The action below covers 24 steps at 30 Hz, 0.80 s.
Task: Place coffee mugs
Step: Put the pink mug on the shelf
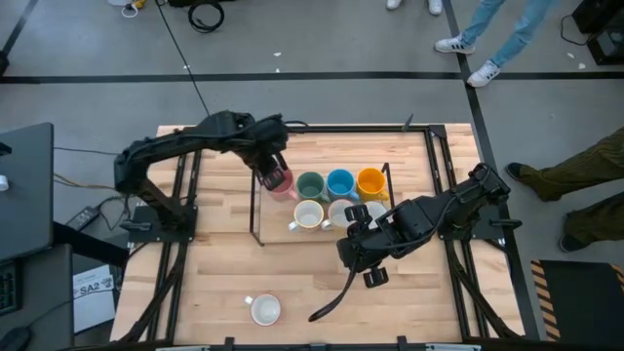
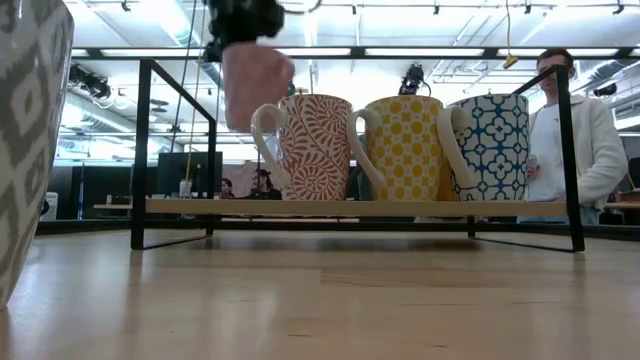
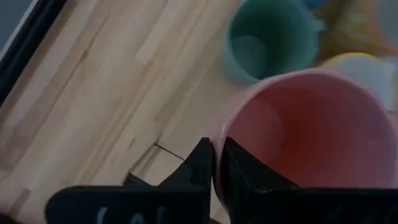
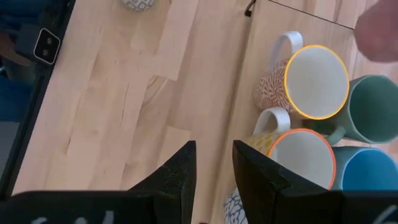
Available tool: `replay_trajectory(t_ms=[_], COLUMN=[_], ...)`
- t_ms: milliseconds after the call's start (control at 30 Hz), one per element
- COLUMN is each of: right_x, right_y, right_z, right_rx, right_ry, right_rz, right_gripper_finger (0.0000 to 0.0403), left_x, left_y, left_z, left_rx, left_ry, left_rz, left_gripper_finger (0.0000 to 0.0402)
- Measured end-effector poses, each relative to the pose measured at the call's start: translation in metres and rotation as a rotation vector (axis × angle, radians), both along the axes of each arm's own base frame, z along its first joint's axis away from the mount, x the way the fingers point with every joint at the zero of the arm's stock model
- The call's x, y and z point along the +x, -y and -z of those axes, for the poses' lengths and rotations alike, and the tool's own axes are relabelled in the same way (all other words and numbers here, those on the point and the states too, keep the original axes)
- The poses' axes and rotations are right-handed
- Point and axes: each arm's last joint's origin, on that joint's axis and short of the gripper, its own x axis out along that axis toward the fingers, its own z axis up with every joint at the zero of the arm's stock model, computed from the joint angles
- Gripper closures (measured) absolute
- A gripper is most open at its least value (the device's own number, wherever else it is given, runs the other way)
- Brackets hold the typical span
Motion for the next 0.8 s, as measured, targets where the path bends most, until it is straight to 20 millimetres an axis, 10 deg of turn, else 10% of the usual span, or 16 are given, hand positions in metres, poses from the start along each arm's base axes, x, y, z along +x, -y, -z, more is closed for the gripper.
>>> replay_trajectory(t_ms=[800], right_x=[0.001], right_y=[-0.001], right_z=[0.0], right_rx=[-0.036], right_ry=[0.006], right_rz=[-0.076], right_gripper_finger=[0.0292], left_x=[0.012], left_y=[-0.012], left_z=[0.073], left_rx=[0.067], left_ry=[-0.171], left_rz=[-0.129], left_gripper_finger=[0.0379])
